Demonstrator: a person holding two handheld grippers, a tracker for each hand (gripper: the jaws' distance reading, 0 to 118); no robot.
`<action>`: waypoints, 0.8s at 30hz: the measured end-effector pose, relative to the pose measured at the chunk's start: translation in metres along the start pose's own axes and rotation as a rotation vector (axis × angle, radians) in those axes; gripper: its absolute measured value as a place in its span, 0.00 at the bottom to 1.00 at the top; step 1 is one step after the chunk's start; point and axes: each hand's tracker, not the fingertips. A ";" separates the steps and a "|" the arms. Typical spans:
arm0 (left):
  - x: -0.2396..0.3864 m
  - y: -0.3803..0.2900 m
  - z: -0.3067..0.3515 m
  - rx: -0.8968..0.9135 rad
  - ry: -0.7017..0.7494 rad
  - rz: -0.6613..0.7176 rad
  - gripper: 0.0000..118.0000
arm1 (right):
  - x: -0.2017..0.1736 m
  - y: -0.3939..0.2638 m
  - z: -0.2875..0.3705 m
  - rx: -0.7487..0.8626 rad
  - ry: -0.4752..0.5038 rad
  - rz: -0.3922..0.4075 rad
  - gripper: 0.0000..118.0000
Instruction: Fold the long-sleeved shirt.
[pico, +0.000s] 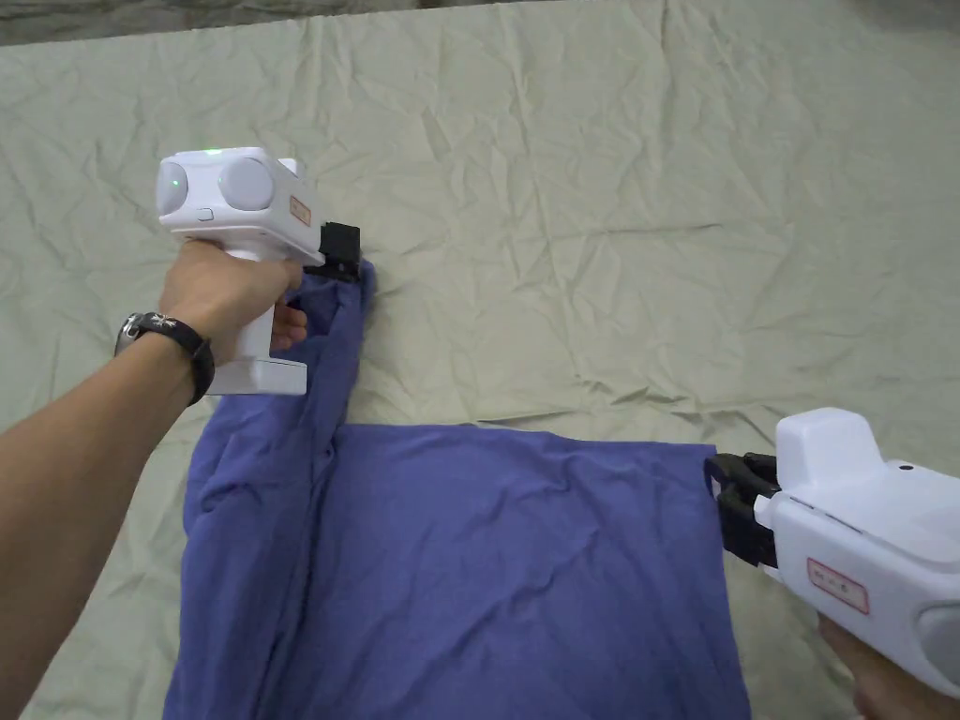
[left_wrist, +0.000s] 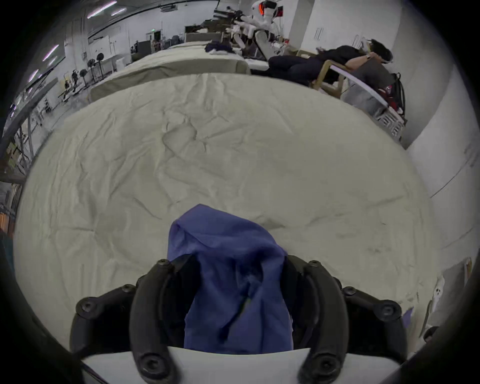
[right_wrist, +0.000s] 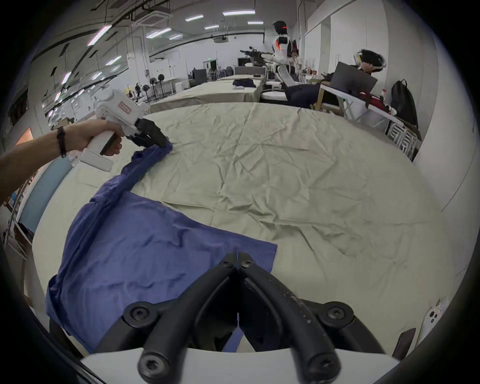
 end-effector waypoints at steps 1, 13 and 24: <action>0.001 -0.001 -0.009 -0.019 0.007 -0.006 0.56 | 0.001 0.000 -0.002 -0.006 0.000 0.001 0.01; 0.006 -0.019 0.032 0.073 0.019 -0.051 0.09 | 0.001 -0.008 0.021 -0.001 0.013 -0.035 0.01; 0.011 -0.117 0.194 0.346 -0.005 -0.049 0.09 | -0.029 -0.018 0.104 0.110 0.034 -0.013 0.01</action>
